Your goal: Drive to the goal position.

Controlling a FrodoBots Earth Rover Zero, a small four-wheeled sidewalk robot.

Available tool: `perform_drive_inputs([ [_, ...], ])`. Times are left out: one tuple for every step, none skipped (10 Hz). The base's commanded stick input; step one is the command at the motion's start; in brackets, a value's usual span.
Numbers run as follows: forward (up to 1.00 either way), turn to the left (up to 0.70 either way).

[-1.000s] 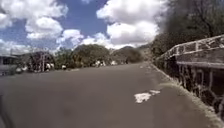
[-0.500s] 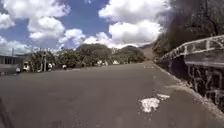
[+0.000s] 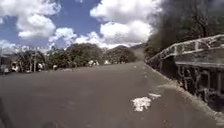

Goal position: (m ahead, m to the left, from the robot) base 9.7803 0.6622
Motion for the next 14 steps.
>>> perform_drive_inputs([
  [0.0, -0.45],
  [0.0, -0.45],
  [0.0, -0.45],
  [0.0, -0.45],
  [0.0, -0.45],
  [0.0, -0.45],
  [0.0, -0.45],
  [0.0, -0.45],
  [0.0, -0.45],
  [0.0, -0.45],
  [0.0, -0.45],
  [0.0, -0.45],
  [0.7, -0.27],
  [0.7, -0.27],
])
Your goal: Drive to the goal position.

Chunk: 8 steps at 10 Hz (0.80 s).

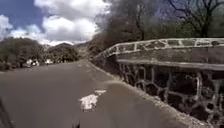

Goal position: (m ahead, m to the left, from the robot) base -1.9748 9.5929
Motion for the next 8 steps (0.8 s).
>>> perform_drive_inputs([
  [0.7, -0.27],
  [0.7, -0.27],
  [0.7, -0.27],
  [0.7, -0.27],
  [0.7, -0.27],
  [0.7, -0.27],
  [0.7, -0.27],
  [0.68, -0.27],
])
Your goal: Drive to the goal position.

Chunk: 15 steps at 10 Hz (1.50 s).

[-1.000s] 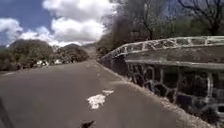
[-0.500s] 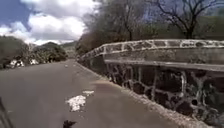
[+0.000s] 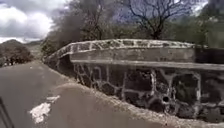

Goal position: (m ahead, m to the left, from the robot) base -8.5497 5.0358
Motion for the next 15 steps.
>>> perform_drive_inputs([
  [0.38, -0.35],
  [0.07, -0.43],
  [0.0, -0.45],
  [0.0, -0.45],
  [0.0, -0.45],
  [0.0, -0.45],
  [0.02, -0.45],
  [0.32, -0.37],
  [0.63, -0.29],
  [0.7, -0.27],
  [0.7, -0.27],
  [0.54, 0.0],
  [0.25, 0.0],
  [0.0, 0.0],
  [0.0, 0.0],
])
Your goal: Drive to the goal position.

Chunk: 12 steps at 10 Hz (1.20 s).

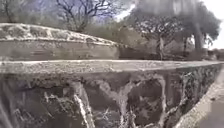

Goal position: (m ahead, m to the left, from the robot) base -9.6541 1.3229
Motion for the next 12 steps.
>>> perform_drive_inputs([
  [0.0, 0.0],
  [0.0, 0.0],
  [0.0, 0.0],
  [0.0, 0.0],
  [0.0, 0.0],
  [0.0, 0.0],
  [0.0, 0.0],
  [-0.7, 0.0],
  [-0.7, 0.0],
  [-0.7, -0.02],
  [-0.7, -0.14],
  [-0.7, -0.26],
])
